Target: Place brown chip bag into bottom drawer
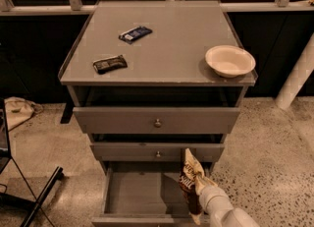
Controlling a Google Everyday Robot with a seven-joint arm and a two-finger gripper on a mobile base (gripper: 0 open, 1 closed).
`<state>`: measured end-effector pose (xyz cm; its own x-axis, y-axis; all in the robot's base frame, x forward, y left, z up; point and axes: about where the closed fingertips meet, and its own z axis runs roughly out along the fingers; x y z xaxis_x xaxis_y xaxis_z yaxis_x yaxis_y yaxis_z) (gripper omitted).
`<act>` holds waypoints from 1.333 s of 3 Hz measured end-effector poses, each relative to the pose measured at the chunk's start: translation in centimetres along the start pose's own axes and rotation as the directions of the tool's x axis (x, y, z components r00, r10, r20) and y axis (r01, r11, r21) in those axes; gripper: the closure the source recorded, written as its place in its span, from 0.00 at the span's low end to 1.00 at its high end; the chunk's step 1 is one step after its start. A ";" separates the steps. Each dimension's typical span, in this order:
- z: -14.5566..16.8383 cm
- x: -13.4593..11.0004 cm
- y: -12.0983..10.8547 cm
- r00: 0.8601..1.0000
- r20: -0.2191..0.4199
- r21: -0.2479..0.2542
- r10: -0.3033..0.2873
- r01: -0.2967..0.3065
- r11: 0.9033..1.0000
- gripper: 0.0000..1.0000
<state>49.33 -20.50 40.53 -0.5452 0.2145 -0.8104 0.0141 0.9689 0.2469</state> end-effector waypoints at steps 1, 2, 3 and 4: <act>2.6 0.8 0.6 0.998 -0.011 -0.008 -0.063 0.063 0.998 1.00; 5.1 0.9 1.7 0.990 0.006 -0.028 -0.138 0.138 0.990 1.00; 6.2 2.0 2.1 0.984 -0.007 -0.036 -0.175 0.175 0.984 1.00; 6.8 4.8 1.8 0.973 -0.070 -0.038 -0.222 0.220 0.975 1.00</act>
Offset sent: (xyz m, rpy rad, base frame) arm 0.0573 0.0314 -0.0303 -0.1383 -0.0701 0.1286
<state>52.39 -16.87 33.49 -0.5920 -0.0151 -0.8058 -0.1378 0.9870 0.0827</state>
